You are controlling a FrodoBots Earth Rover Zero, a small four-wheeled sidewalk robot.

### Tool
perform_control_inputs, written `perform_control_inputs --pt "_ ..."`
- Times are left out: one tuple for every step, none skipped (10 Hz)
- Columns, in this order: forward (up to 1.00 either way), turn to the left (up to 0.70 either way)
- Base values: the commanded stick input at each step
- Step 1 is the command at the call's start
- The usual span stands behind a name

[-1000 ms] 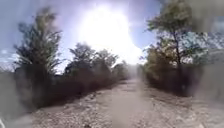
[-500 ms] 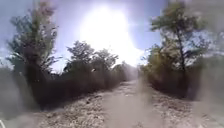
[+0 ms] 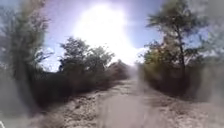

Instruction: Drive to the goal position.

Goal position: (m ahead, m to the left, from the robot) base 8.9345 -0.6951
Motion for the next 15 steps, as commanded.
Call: perform_control_inputs --pt "0.70 0.00" --pt "0.70 0.00" --pt "0.70 0.00" --pt "0.70 0.00" --pt "0.70 0.00" --pt "0.70 0.00" --pt "0.70 0.00" --pt "0.70 0.00" --pt "0.70 0.00" --pt "0.70 0.00" --pt "0.70 -0.05" --pt "0.70 -0.14" --pt "0.70 -0.14" --pt "0.70 -0.13" --pt "0.70 -0.02"
